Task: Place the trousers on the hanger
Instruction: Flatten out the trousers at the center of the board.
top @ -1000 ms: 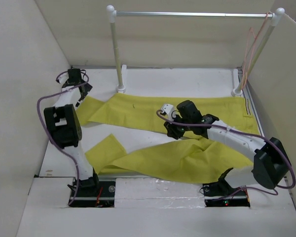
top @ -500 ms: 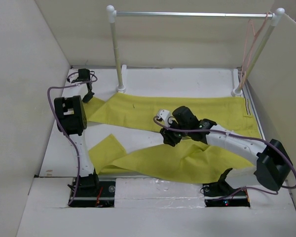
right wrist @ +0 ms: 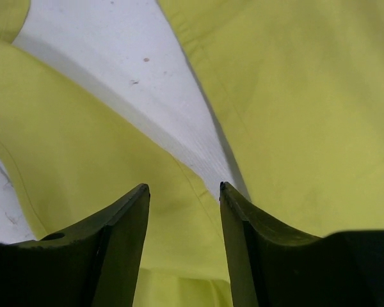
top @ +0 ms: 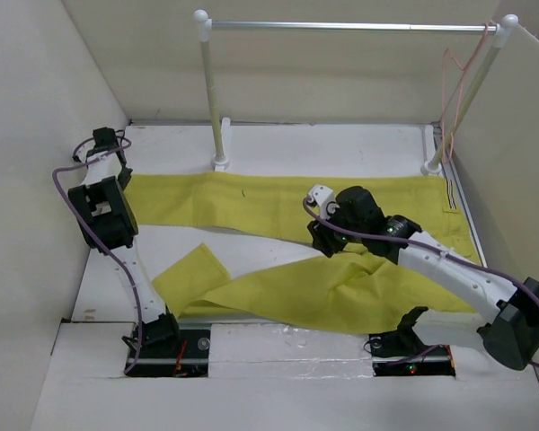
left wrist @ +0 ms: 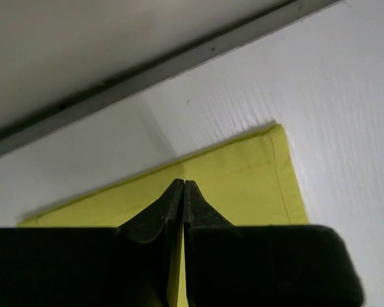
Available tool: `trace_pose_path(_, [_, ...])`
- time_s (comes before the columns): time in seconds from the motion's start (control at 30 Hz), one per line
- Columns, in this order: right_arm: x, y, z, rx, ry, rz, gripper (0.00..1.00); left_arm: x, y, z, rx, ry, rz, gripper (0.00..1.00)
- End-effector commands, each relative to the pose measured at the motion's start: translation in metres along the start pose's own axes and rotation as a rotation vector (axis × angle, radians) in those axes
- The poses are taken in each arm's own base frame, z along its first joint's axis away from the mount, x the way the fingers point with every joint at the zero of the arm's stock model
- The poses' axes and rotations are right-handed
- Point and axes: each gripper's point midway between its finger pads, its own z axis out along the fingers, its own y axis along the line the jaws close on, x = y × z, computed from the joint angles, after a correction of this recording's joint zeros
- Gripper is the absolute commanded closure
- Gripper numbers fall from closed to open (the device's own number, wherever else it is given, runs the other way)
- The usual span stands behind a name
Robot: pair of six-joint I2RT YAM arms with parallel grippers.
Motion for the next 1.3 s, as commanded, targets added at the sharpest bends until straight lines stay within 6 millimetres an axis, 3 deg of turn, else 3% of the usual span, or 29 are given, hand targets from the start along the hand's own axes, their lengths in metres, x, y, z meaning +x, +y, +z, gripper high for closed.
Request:
trace_pose_path(0.0, [0.007, -0.016, -0.009, 0.073, 0.008, 0.061, 0.46, -0.033, -0.021, -0.064, 0.113, -0.097, -0.093, 1.00])
trace_pose_path(0.03, [0.010, -0.025, -0.011, 0.113, 0.011, 0.090, 0.46, -0.029, -0.028, -0.074, 0.133, -0.112, -0.081, 1.00])
trace_pose_path(0.07, [0.012, -0.030, -0.015, 0.138, 0.011, 0.107, 0.49, -0.040, -0.031, -0.097, 0.171, -0.157, -0.094, 1.00])
trace_pose_path(0.13, [0.023, -0.047, -0.019, 0.212, 0.023, 0.160, 0.60, -0.031, -0.036, -0.113, 0.239, -0.153, -0.096, 0.96])
trace_pose_path(0.17, [0.028, -0.053, -0.022, 0.239, 0.025, 0.188, 0.90, -0.029, -0.044, -0.138, 0.306, -0.158, -0.097, 0.92])
trace_pose_path(0.2, [0.041, -0.059, -0.023, 0.260, 0.045, 0.220, 1.00, -0.007, -0.051, -0.143, 0.367, -0.112, -0.074, 0.89])
trace_pose_path(0.23, [0.046, -0.063, -0.025, 0.273, 0.043, 0.255, 1.00, 0.006, -0.059, -0.154, 0.419, -0.100, -0.040, 0.76])
trace_pose_path(0.27, [0.052, -0.074, -0.029, 0.305, 0.041, 0.287, 1.00, 0.026, -0.075, -0.188, 0.511, -0.102, 0.027, 0.72])
trace_pose_path(0.3, [0.058, -0.076, -0.036, 0.326, 0.022, 0.330, 1.00, 0.052, -0.078, -0.195, 0.538, -0.079, 0.078, 0.66])
trace_pose_path(0.37, [0.065, -0.094, -0.052, 0.414, 0.002, 0.385, 1.00, 0.085, -0.088, -0.227, 0.616, -0.076, 0.173, 0.62])
trace_pose_path(0.4, [0.068, -0.098, -0.065, 0.453, -0.014, 0.402, 0.97, 0.128, -0.092, -0.242, 0.654, -0.033, 0.269, 0.62])
trace_pose_path(0.43, [0.070, -0.104, -0.073, 0.491, -0.023, 0.409, 0.96, 0.148, -0.094, -0.250, 0.680, -0.013, 0.318, 0.61])
trace_pose_path(0.47, [0.065, -0.109, -0.079, 0.503, -0.061, 0.402, 0.95, 0.163, -0.093, -0.262, 0.702, -0.002, 0.352, 0.61])
trace_pose_path(0.5, [0.057, -0.111, -0.083, 0.492, -0.104, 0.384, 0.94, 0.197, -0.086, -0.269, 0.709, 0.031, 0.421, 0.61])
trace_pose_path(0.6, [0.019, -0.079, -0.066, 0.251, -0.197, 0.192, 0.92, 0.220, -0.066, -0.275, 0.722, 0.067, 0.446, 0.60])
trace_pose_path(0.7, [-0.004, -0.023, -0.023, -0.050, -0.178, 0.044, 0.93, 0.201, -0.056, -0.295, 0.749, 0.008, 0.414, 0.60])
trace_pose_path(0.73, [0.002, 0.013, 0.005, -0.171, -0.095, -0.040, 0.90, 0.191, -0.055, -0.302, 0.753, -0.028, 0.415, 0.60])
trace_pose_path(0.77, [0.003, 0.030, 0.016, -0.211, -0.052, -0.082, 0.87, 0.174, -0.052, -0.317, 0.765, -0.076, 0.391, 0.60])
trace_pose_path(0.8, [-0.020, 0.043, 0.022, -0.229, -0.067, -0.137, 0.83, 0.152, -0.049, -0.329, 0.743, -0.143, 0.362, 0.60])
trace_pose_path(0.83, [-0.026, 0.072, 0.031, -0.275, -0.052, -0.218, 0.78, 0.139, -0.046, -0.340, 0.745, -0.182, 0.343, 0.60])
trace_pose_path(0.87, [-0.023, 0.083, 0.054, -0.300, -0.003, -0.240, 0.67, 0.118, -0.039, -0.358, 0.760, -0.231, 0.298, 0.60])
trace_pose_path(0.9, [-0.053, 0.094, 0.060, -0.309, -0.054, -0.265, 0.61, 0.099, -0.033, -0.372, 0.752, -0.287, 0.252, 0.60])
trace_pose_path(0.93, [-0.061, 0.106, 0.070, -0.335, -0.061, -0.274, 0.53, 0.089, -0.029, -0.381, 0.759, -0.312, 0.222, 0.60])
trace_pose_path(0.97, [-0.059, 0.122, 0.097, -0.367, -0.043, -0.283, 0.51, 0.072, -0.021, -0.400, 0.788, -0.350, 0.167, 0.60])
trace_pose_path(1.0, [-0.085, 0.131, 0.105, -0.377, -0.093, -0.287, 0.49, 0.058, -0.017, -0.416, 0.814, -0.384, 0.130, 0.60])
trace_pose_path(1.07, [-0.095, 0.145, 0.130, -0.398, -0.099, -0.259, 0.48, 0.042, -0.009, -0.440, 0.857, -0.417, 0.077, 0.59])
trace_pose_path(1.1, [-0.077, 0.147, 0.162, -0.406, -0.032, -0.237, 0.48, 0.032, -0.005, -0.452, 0.877, -0.438, 0.053, 0.59])
trace_pose_path(1.13, [-0.097, 0.156, 0.169, -0.416, -0.056, -0.219, 0.48, 0.029, -0.004, -0.458, 0.891, -0.445, 0.054, 0.57])
trace_pose_path(1.27, [-0.079, 0.163, 0.221, -0.429, 0.027, -0.150, 0.48, 0.025, 0.002, -0.474, 0.920, -0.439, 0.057, 0.57])
